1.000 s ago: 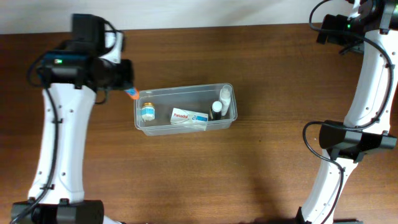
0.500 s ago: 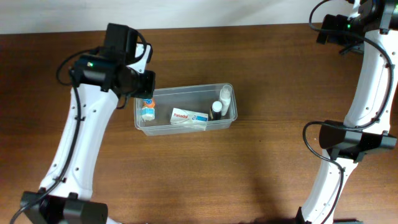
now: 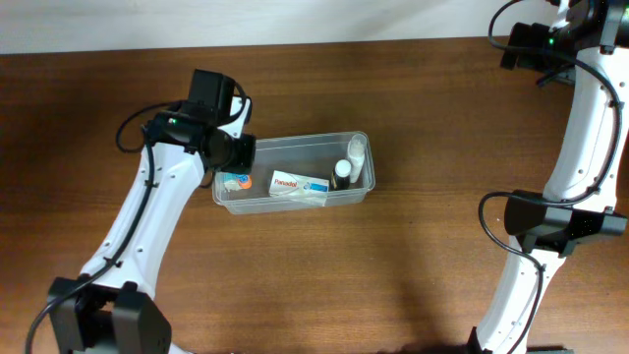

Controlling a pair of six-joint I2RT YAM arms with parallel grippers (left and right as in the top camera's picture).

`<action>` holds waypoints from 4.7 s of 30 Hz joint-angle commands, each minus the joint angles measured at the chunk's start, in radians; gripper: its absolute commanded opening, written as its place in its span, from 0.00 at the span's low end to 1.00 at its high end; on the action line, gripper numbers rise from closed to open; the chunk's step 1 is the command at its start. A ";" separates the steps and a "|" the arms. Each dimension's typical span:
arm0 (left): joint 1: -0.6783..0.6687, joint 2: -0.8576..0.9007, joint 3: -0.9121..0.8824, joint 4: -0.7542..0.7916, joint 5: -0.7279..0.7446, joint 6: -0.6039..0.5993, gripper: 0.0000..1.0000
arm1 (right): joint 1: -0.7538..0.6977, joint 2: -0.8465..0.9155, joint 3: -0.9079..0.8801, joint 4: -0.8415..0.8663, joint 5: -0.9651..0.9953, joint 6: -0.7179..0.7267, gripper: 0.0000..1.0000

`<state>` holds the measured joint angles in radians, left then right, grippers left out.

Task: Pack container

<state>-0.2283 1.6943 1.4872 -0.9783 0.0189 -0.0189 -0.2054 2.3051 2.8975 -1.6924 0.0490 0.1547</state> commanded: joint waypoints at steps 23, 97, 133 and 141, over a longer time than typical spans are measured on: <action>-0.005 -0.004 -0.242 0.182 -0.099 0.005 0.24 | -0.004 -0.010 -0.002 -0.006 0.008 0.008 0.98; 0.175 -0.615 0.112 -0.486 -0.166 -0.111 0.99 | -0.004 -0.010 -0.002 -0.006 0.008 0.008 0.98; 0.241 -1.640 -1.458 0.864 0.035 -0.036 0.99 | -0.004 -0.010 -0.002 -0.006 0.008 0.008 0.98; 0.241 -1.690 -1.460 0.858 0.008 -0.013 0.99 | -0.004 -0.010 -0.002 -0.006 0.008 0.008 0.98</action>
<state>0.0071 0.0280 0.0353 -0.1196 0.0414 -0.0666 -0.2054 2.3051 2.8964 -1.6924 0.0490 0.1577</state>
